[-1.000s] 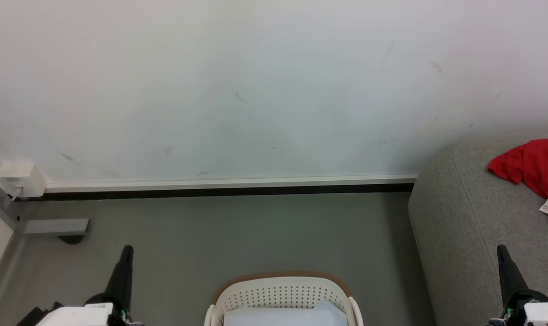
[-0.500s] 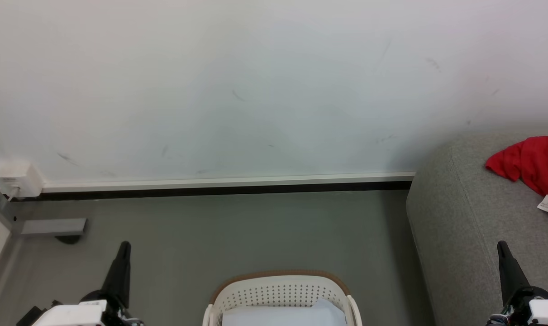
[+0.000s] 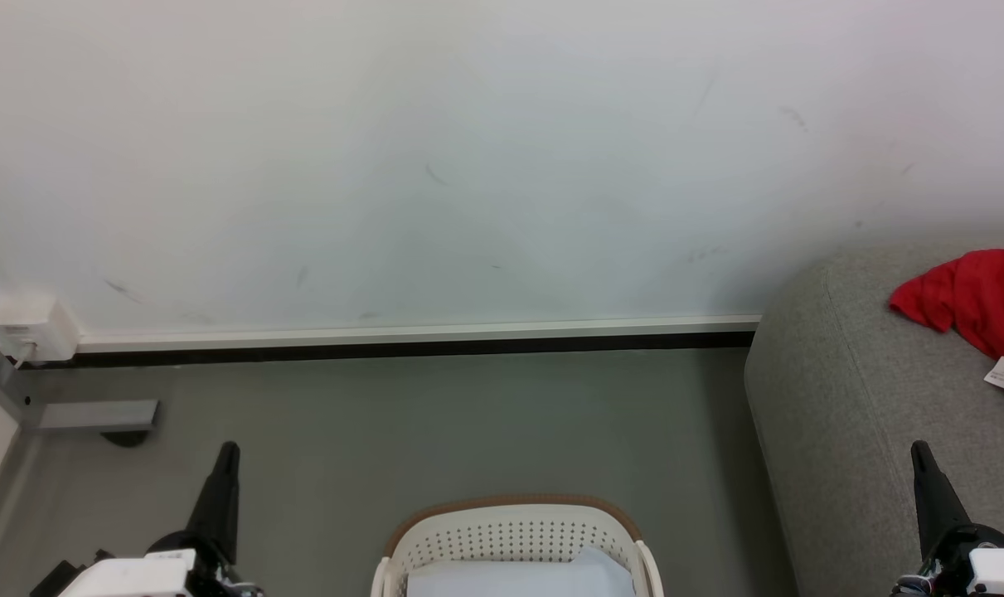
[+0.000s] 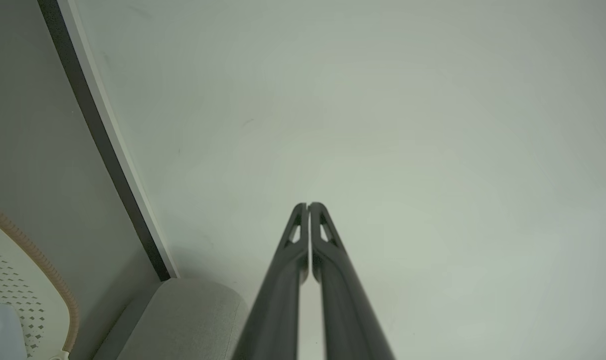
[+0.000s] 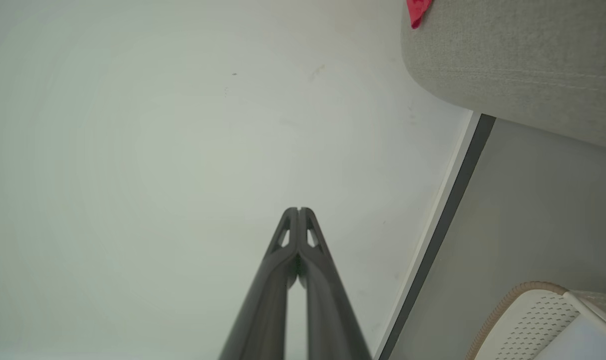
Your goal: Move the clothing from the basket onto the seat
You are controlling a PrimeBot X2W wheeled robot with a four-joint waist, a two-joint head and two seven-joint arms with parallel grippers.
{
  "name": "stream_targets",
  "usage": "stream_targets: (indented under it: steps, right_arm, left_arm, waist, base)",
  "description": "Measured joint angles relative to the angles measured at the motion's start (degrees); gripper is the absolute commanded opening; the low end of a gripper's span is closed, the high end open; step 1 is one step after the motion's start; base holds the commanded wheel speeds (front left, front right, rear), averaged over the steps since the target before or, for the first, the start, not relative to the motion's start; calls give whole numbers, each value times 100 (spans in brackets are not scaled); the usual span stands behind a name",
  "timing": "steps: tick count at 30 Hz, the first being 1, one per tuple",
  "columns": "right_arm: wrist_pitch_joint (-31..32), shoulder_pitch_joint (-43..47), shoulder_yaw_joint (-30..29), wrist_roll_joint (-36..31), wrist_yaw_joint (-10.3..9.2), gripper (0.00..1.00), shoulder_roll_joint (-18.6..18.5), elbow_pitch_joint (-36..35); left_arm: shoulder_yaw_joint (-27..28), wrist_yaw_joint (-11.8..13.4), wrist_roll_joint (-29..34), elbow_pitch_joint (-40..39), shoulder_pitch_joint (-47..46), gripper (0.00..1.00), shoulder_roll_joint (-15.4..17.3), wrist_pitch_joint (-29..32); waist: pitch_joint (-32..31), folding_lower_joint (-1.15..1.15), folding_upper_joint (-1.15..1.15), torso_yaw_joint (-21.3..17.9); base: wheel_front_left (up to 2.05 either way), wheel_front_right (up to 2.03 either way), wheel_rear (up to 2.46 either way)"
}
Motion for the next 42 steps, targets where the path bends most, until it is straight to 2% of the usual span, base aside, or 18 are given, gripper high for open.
stream_targets:
  steps: [42]
  right_arm:
    - [0,-1,1,0,-1,0,0,0]
  left_arm:
    - [0,-5,0,-1,-1,0,0,0]
  waist:
    - [0,0,0,0]
  base:
    - [0,0,0]
